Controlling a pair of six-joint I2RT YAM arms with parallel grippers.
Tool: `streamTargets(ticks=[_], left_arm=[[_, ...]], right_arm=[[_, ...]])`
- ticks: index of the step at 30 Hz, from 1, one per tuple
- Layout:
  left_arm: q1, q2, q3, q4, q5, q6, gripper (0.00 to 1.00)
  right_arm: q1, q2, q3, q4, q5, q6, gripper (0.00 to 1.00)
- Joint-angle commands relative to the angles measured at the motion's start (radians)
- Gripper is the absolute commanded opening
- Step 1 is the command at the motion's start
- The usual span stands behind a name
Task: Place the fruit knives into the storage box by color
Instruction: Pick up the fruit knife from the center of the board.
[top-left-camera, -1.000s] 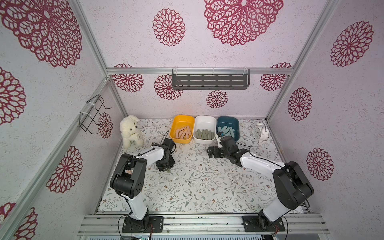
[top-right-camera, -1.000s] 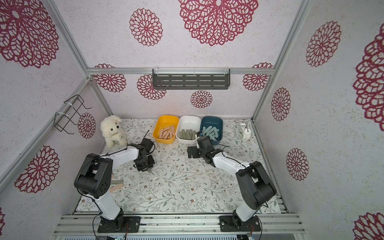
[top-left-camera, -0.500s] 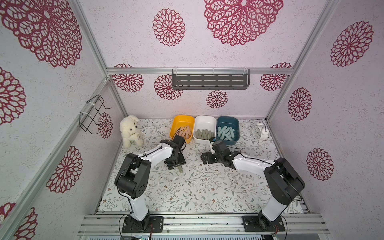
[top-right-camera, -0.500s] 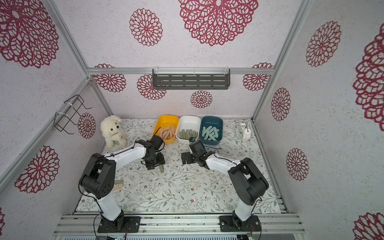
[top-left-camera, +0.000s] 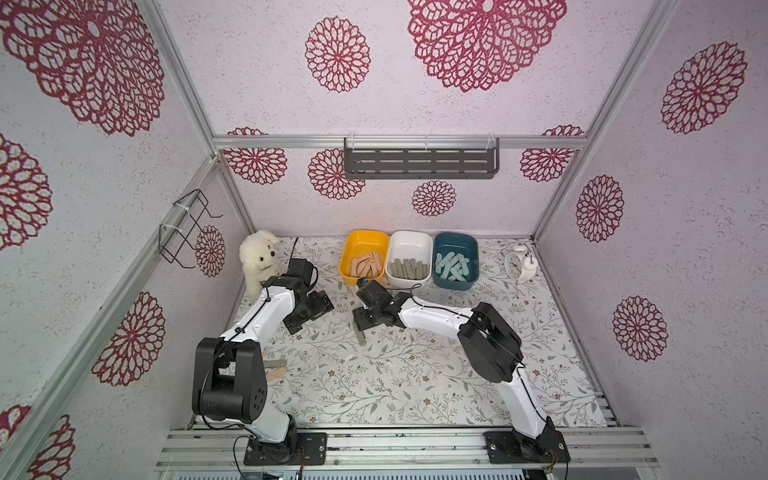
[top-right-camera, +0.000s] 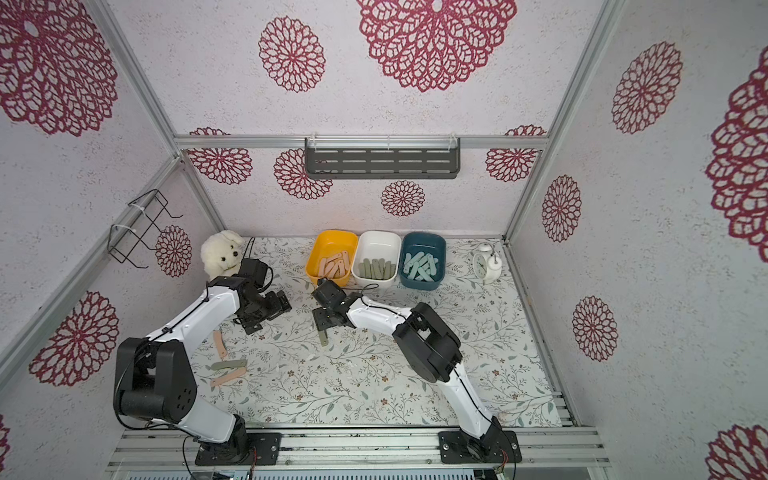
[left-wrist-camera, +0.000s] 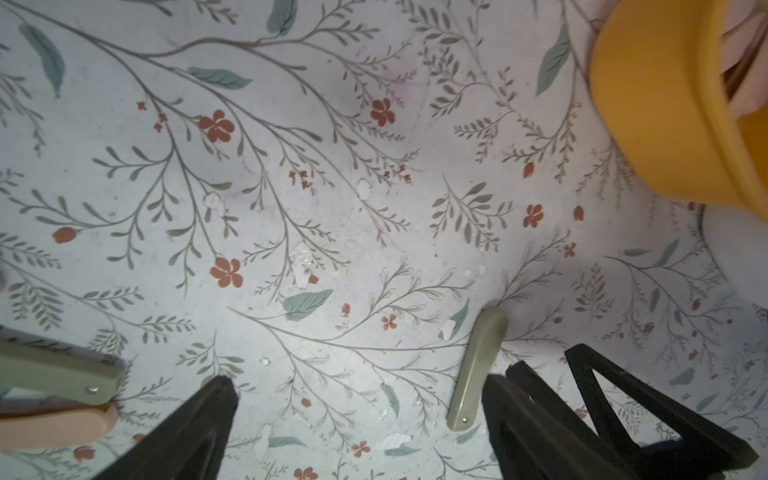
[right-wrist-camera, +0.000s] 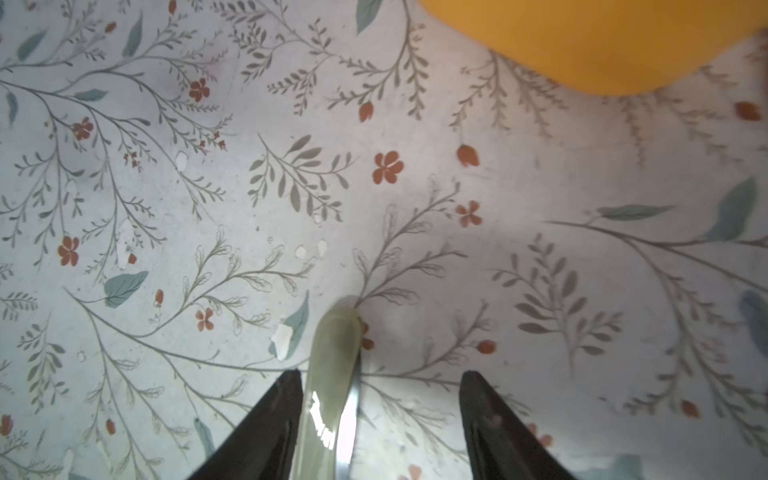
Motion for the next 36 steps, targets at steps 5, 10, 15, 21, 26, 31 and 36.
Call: streamTargets(ticks=[5, 10, 15, 21, 26, 31, 36], left_arm=[[0.057, -0.025, -0.028, 0.009, 0.065, 0.068, 0.97], [0.077, -0.035, -0.037, 0.020, 0.082, 0.076, 0.97], [0.083, -0.034, -0.037, 0.019, 0.086, 0.082, 0.97], [0.088, -0.031, -0.038, 0.028, 0.092, 0.086, 0.97], [0.090, -0.035, -0.038, 0.028, 0.089, 0.085, 0.97], [0.091, -0.035, -0.036, 0.025, 0.087, 0.085, 0.97], [0.091, -0.042, -0.030, 0.020, 0.086, 0.086, 0.97]], right_arm=[[0.049, 0.187, 0.359, -0.468, 0.103, 0.036, 0.59], [0.058, 0.268, 0.488, -0.619, 0.111, 0.056, 0.53], [0.059, 0.291, 0.514, -0.680, 0.097, 0.079, 0.41], [0.051, 0.286, 0.523, -0.654, 0.071, 0.079, 0.27], [0.039, 0.281, 0.554, -0.656, 0.086, 0.076, 0.24], [0.025, 0.264, 0.581, -0.666, 0.119, 0.073, 0.24], [0.013, 0.251, 0.616, -0.683, 0.150, 0.065, 0.24]])
